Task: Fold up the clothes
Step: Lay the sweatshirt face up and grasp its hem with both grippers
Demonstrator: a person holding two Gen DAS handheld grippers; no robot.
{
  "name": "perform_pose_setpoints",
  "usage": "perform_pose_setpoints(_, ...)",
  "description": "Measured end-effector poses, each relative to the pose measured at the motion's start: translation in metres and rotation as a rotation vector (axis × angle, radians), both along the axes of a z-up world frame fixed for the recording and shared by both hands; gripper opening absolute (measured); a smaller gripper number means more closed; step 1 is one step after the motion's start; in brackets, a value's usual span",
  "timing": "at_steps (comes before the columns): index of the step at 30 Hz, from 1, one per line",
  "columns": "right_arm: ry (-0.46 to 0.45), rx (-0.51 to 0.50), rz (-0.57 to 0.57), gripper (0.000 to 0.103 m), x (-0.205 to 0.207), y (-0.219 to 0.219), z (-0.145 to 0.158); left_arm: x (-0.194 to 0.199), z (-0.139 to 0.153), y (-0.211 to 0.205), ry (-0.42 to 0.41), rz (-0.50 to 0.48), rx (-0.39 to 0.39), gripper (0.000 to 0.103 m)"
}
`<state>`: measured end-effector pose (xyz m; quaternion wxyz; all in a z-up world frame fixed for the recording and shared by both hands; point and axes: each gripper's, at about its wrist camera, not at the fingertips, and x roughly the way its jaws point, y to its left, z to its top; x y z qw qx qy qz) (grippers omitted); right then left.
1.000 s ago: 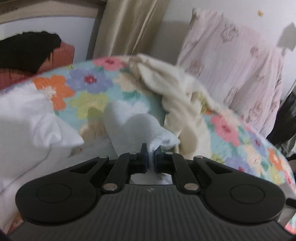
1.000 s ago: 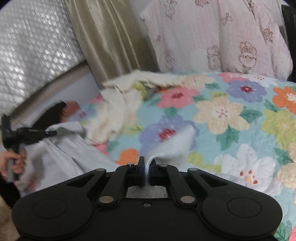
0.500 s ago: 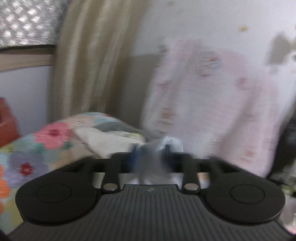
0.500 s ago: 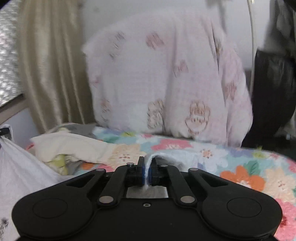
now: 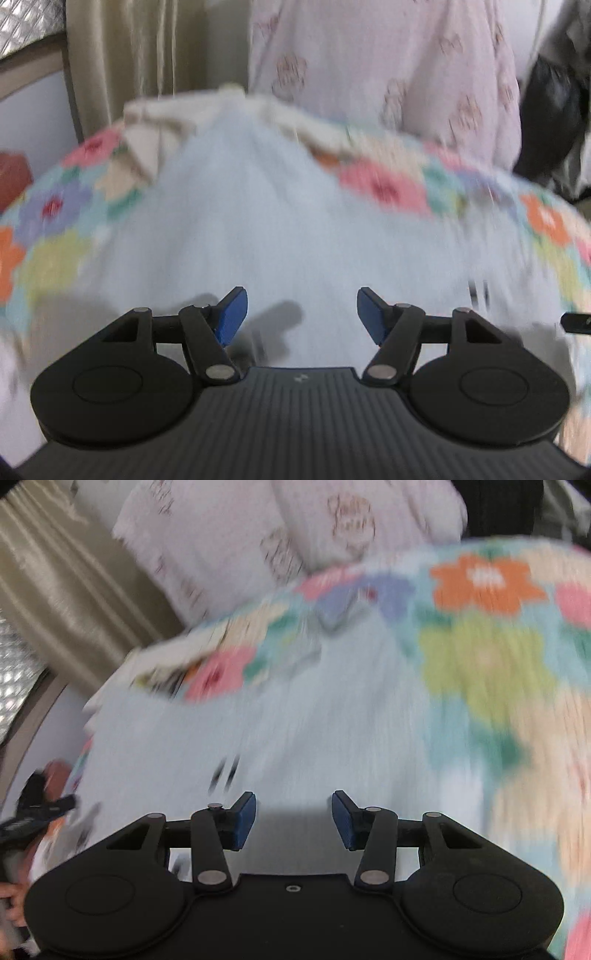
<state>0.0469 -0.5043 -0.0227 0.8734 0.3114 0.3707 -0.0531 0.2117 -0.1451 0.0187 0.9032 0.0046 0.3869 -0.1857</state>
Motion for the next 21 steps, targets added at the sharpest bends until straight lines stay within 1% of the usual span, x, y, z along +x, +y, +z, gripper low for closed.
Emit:
perform_pose_setpoints(1,-0.001,0.015,0.013,0.051,-0.015,0.005,0.000,-0.017,-0.007,0.006,0.024,0.006,-0.024,0.065)
perform_pose_setpoints(2,0.002,0.008,0.023,0.051,-0.030,0.011,0.002,-0.033,-0.014,0.012,0.049,0.015,-0.052,0.065)
perform_pose_setpoints(3,0.007,-0.001,0.032,0.052,-0.046,0.019,0.005,-0.046,-0.019,0.015,0.076,0.018,-0.064,0.065)
perform_pose_setpoints(5,0.000,-0.026,0.054,0.053,-0.073,0.033,0.008,-0.072,-0.025,0.012,0.099,0.020,-0.035,0.067)
perform_pose_setpoints(6,-0.006,-0.030,0.070,0.054,-0.082,0.039,0.008,-0.086,-0.026,0.010,0.100,0.016,-0.017,0.069)
perform_pose_setpoints(8,-0.016,-0.021,0.122,0.054,-0.095,0.049,0.002,-0.113,-0.028,0.005,0.095,-0.019,-0.014,0.070)
perform_pose_setpoints(9,-0.019,-0.008,0.160,0.054,-0.098,0.054,-0.003,-0.126,-0.028,0.004,0.095,-0.034,-0.029,0.070)
perform_pose_setpoints(13,0.031,0.016,0.268,0.054,-0.097,0.080,-0.023,-0.170,-0.028,-0.001,0.116,-0.106,-0.098,0.070)
perform_pose_setpoints(15,0.044,0.025,0.332,0.054,-0.095,0.093,-0.030,-0.188,-0.028,-0.002,0.120,-0.154,-0.114,0.069)
perform_pose_setpoints(17,0.036,0.022,0.380,0.054,-0.095,0.105,-0.032,-0.199,-0.028,0.000,0.131,-0.186,-0.135,0.069)
perform_pose_setpoints(18,0.027,0.036,0.405,0.054,-0.094,0.111,-0.034,-0.205,-0.028,0.001,0.137,-0.200,-0.146,0.069)
perform_pose_setpoints(19,0.018,0.053,0.432,0.054,-0.094,0.116,-0.036,-0.208,-0.029,0.003,0.146,-0.201,-0.153,0.069)
perform_pose_setpoints(21,0.002,0.090,0.440,0.054,-0.088,0.127,-0.043,-0.213,-0.033,0.006,0.164,-0.188,-0.153,0.068)
